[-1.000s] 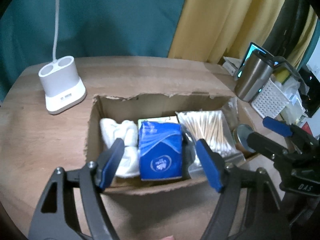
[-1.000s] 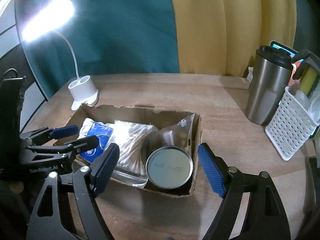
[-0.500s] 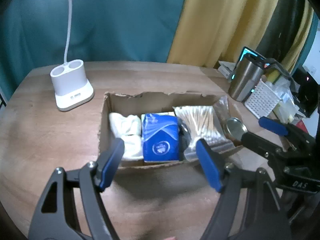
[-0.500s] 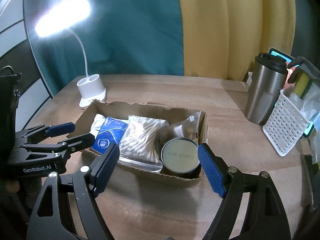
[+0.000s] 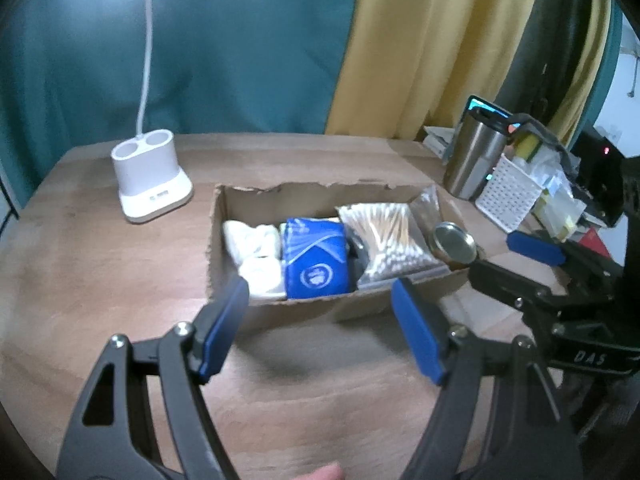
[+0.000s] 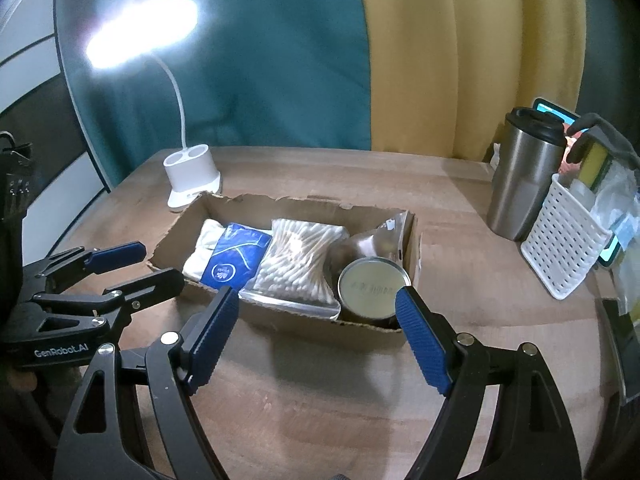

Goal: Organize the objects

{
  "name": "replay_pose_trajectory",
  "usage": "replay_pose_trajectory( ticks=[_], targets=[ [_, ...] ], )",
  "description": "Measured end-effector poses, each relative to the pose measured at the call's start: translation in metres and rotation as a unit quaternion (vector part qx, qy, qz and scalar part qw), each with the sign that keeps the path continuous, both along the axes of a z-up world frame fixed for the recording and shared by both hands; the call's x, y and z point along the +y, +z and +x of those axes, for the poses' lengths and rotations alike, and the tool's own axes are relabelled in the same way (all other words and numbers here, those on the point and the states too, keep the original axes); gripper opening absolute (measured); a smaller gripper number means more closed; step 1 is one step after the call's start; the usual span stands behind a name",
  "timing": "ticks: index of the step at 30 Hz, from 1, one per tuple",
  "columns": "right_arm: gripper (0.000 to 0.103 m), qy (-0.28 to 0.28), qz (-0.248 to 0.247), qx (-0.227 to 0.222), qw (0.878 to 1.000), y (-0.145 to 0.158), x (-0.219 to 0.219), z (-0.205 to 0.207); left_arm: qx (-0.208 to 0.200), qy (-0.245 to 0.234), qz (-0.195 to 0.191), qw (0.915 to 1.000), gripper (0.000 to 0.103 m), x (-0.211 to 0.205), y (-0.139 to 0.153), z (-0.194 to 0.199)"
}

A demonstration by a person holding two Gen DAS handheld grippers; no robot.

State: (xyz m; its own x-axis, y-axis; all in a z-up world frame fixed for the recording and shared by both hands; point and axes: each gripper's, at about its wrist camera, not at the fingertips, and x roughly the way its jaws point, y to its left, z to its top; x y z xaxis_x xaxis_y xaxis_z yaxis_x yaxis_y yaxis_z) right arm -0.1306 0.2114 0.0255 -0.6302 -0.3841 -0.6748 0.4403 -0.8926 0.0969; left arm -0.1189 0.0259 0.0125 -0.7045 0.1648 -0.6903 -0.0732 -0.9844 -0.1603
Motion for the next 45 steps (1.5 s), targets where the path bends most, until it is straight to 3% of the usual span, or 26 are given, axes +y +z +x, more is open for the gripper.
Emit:
replay_pose_trajectory(
  ticks=[8, 17, 19, 21, 28, 45],
  targets=[
    [0.083, -0.001, 0.001, -0.003, 1.0, 0.001, -0.001, 0.014, 0.003, 0.003, -0.017, 0.9998, 0.075, 0.004, 0.0, 0.017],
    [0.083, -0.007, -0.008, 0.01, 1.0, 0.003, 0.007, 0.038, 0.002, 0.001, -0.001, 1.0, 0.076, 0.002, -0.002, 0.041],
    [0.083, -0.005, -0.007, 0.01, 1.0, 0.001, 0.008, 0.042, 0.007, 0.001, 0.001, 1.0, 0.091, 0.002, -0.002, 0.047],
    [0.085, -0.004, -0.004, 0.011, 1.0, -0.002, 0.008, 0.046, 0.015, 0.001, 0.002, 0.9999, 0.095, 0.002, -0.002, 0.053],
    [0.091, -0.005, -0.001, 0.008, 1.0, -0.008, 0.01, 0.058, 0.022, 0.009, -0.01, 0.9997, 0.096, 0.001, 0.001, 0.063],
    [0.091, -0.008, 0.013, 0.016, 1.0, -0.006, 0.007, 0.064, 0.026, 0.011, -0.01, 0.9996, 0.096, -0.004, 0.003, 0.068]
  ],
)
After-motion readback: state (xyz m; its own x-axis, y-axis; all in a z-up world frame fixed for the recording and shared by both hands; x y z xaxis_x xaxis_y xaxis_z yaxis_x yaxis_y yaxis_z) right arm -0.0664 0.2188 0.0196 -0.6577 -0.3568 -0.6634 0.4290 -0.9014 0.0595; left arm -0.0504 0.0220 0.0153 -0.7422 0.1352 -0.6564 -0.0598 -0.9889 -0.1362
